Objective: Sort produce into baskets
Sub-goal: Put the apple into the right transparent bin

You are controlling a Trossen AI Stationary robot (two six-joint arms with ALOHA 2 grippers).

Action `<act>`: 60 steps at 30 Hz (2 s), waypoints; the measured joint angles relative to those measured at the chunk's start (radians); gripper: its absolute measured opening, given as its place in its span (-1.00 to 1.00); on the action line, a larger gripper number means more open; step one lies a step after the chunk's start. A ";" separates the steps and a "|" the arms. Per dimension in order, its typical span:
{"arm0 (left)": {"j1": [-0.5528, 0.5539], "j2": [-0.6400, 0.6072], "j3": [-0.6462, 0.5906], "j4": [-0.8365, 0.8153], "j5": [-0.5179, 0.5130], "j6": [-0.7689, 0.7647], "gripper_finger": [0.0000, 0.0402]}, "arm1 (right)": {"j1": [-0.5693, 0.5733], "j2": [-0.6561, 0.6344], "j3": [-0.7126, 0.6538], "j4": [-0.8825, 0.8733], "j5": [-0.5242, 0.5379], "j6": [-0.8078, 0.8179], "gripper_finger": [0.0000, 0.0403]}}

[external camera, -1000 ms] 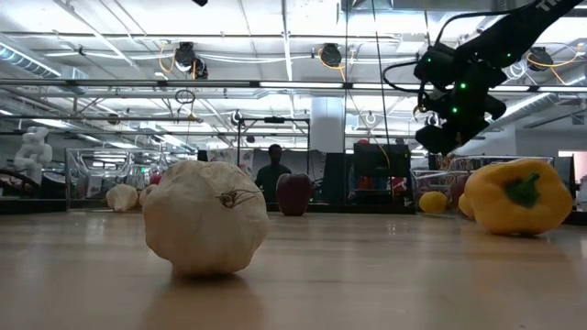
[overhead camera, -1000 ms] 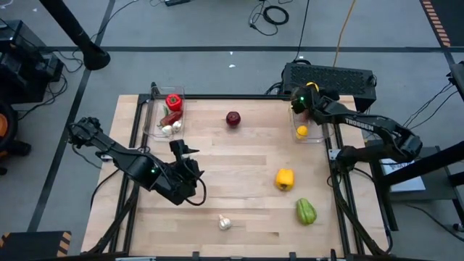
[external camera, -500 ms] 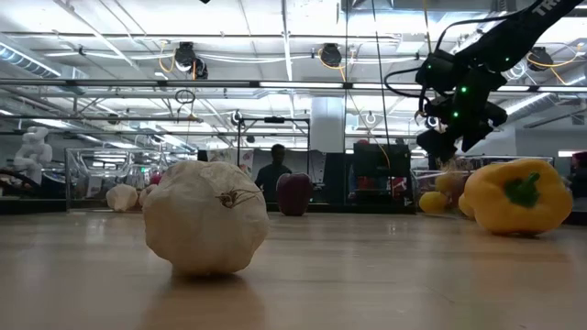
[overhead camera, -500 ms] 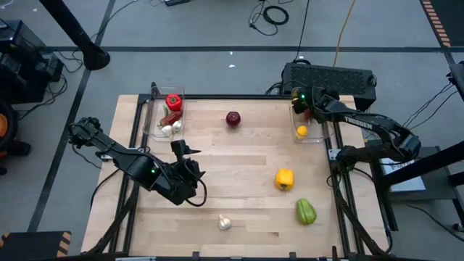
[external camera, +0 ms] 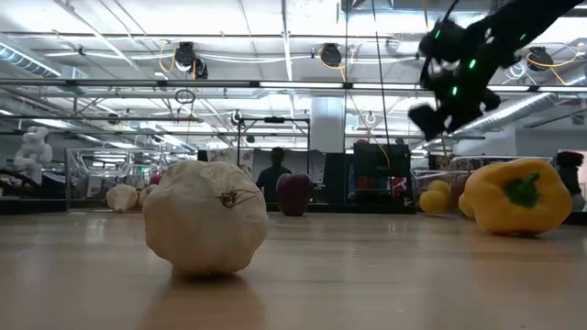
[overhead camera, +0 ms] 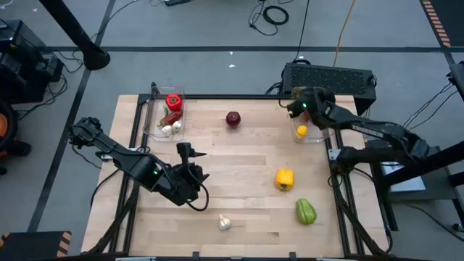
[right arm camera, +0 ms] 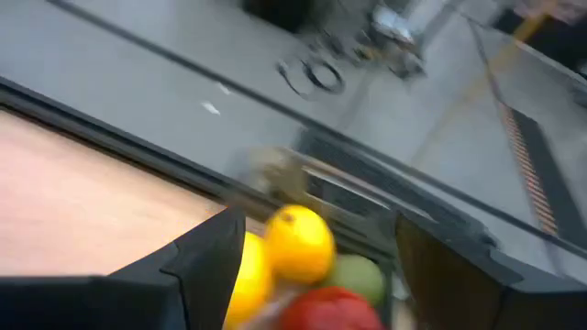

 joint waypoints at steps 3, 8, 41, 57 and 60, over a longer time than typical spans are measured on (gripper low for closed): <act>0.009 0.000 -0.019 0.034 0.000 0.025 0.75 | 0.120 -0.097 0.000 -0.021 -0.028 0.052 0.34; 0.049 0.000 -0.051 0.113 0.021 0.046 0.75 | 0.335 -0.210 0.000 -0.052 -0.079 0.146 0.34; 0.734 0.148 -0.215 0.852 0.408 0.262 0.75 | 0.770 -0.200 0.000 -0.135 -0.101 0.212 0.34; 0.845 0.338 -0.215 0.926 0.375 0.075 0.57 | 0.770 -0.200 0.000 -0.161 -0.101 0.234 0.34; 0.856 0.351 -0.224 0.931 0.408 0.079 0.44 | 0.770 -0.200 0.000 -0.169 -0.101 0.238 0.34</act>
